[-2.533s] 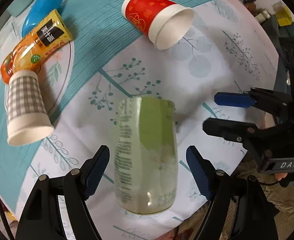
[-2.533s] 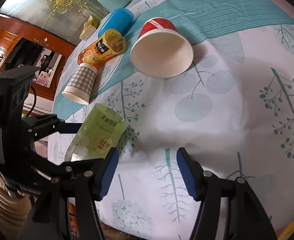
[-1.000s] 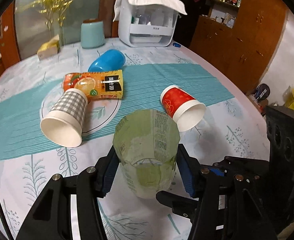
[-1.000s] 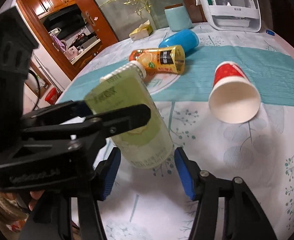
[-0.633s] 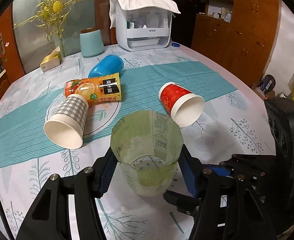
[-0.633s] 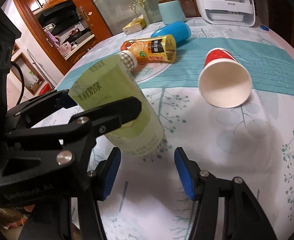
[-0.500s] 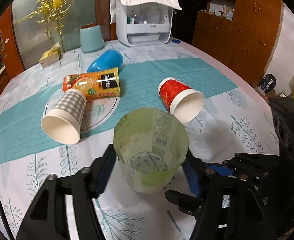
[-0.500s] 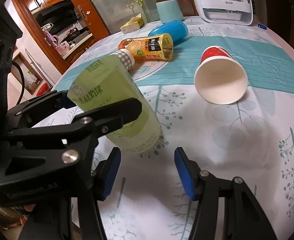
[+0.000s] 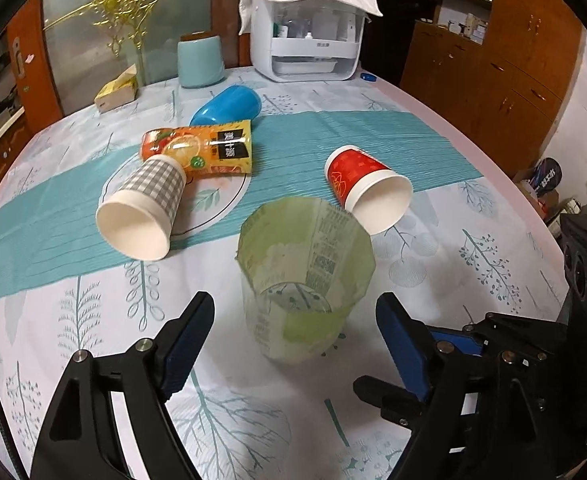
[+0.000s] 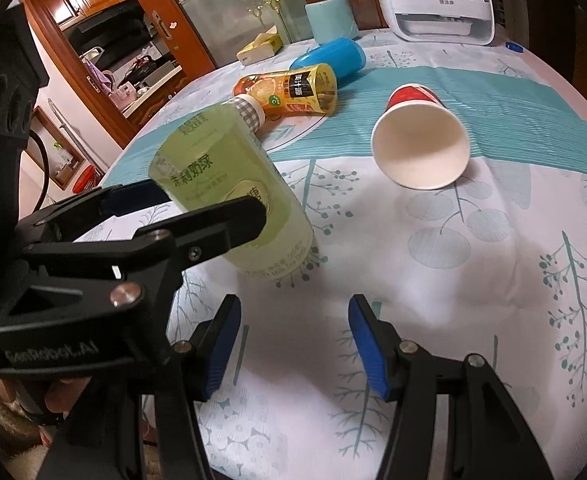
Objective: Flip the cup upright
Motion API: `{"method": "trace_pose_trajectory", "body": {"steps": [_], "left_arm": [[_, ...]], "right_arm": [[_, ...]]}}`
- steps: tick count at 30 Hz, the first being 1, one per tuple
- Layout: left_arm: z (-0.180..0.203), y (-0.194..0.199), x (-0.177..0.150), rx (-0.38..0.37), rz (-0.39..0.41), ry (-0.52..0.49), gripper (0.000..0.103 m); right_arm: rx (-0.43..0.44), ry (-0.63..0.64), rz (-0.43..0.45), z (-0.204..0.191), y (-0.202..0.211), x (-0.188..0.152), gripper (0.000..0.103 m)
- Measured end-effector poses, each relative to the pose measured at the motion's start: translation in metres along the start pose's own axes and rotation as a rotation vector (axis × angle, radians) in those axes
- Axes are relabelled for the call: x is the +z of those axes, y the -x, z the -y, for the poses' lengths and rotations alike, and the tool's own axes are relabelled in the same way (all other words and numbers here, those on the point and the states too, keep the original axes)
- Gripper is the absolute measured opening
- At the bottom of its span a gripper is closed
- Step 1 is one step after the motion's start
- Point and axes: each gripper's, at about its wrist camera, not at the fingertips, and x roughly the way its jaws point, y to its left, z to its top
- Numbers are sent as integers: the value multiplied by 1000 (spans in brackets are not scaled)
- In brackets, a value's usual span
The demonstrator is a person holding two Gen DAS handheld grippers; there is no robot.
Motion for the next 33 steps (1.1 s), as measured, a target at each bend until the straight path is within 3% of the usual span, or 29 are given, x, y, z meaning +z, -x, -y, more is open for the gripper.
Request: {"method": "trace_pose_trajectory", "body": {"steps": [7,10,18,24,33], "left_arm": [[-4,18,-12,25,4,44,83],[-9,29,-18,45,12,84,88],[-28,59,-34,146,31,208,89],[-27,78,-34,230,27,221,89],[-19,97,-28,284,8,212,90]], "right_arm": [[3,-5,-1,-1,7,-5,57],[1,-11,5,0,13,-8,57],[-50,-45,33,-4,36,-7,61],[-77,-66,70,-10,61,1,67],[-113,-111,128,-17,85,15,71]]}}
